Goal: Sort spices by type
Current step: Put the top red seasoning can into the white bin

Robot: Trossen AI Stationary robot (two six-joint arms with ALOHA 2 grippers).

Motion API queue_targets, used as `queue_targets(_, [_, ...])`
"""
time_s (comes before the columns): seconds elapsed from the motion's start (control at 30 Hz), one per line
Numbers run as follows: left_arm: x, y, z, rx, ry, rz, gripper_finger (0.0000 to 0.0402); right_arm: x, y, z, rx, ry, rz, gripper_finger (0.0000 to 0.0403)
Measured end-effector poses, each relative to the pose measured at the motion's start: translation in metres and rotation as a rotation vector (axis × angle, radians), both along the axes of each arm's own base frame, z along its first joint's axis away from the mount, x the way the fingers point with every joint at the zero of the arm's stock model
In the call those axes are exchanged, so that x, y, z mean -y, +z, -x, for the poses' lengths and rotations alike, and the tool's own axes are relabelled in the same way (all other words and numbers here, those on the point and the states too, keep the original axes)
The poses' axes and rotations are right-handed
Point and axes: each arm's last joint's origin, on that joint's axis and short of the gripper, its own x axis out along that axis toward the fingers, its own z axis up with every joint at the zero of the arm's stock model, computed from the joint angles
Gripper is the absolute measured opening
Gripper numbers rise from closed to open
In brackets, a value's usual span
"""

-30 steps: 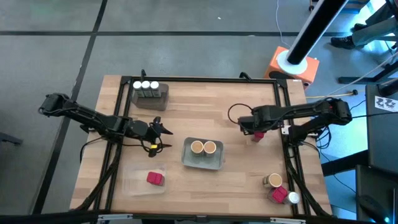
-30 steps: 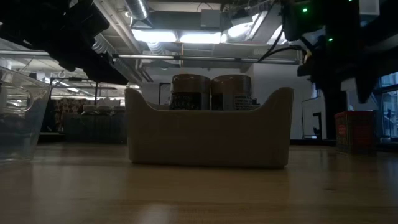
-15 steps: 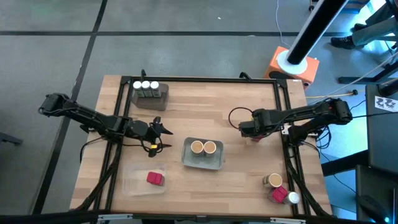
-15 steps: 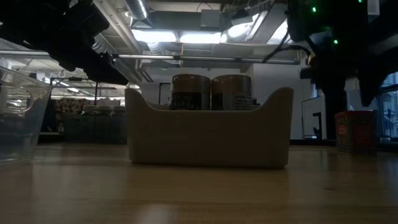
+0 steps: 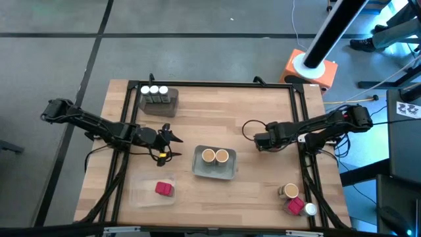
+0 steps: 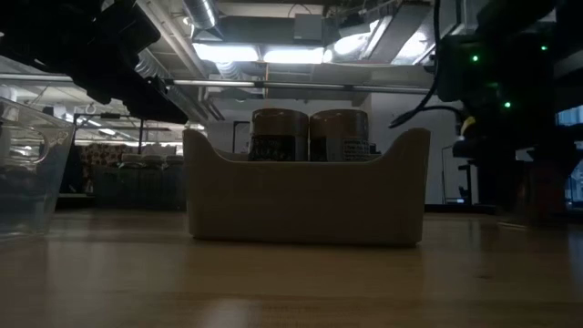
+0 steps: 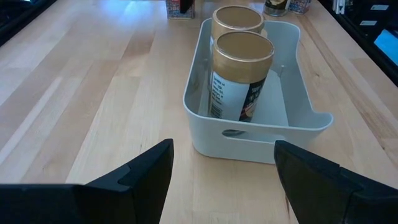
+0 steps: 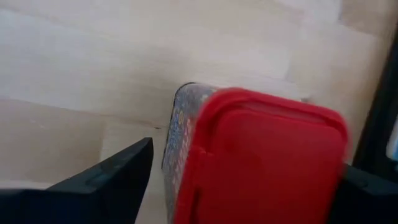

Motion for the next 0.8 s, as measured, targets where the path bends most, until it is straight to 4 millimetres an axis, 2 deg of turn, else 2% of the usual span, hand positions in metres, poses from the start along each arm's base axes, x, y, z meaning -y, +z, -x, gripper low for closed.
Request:
queue_targets(0.17, [0.000, 0.000, 0.000, 0.003, -0.001, -0.002, 0.0263, 0.000, -0.009, -0.001, 0.045, 0.062, -0.016, 0.0270])
queue_targets(0.37, [0.000, 0.000, 0.000, 0.000, -0.001, -0.002, 0.0263, 0.000, -0.008, -0.003, 0.050, 0.155, -0.010, 0.0185])
queue_targets(0.6, [0.000, 0.000, 0.000, -0.001, -0.001, -0.003, 0.0263, -0.010, -0.001, -0.022, 0.193, 0.320, -0.033, 0.0185])
queue_targets(0.8, [0.000, 0.000, 0.000, -0.001, -0.001, -0.003, 0.0263, -0.039, 0.022, -0.036, 0.293, 0.439, -0.083, 0.0185])
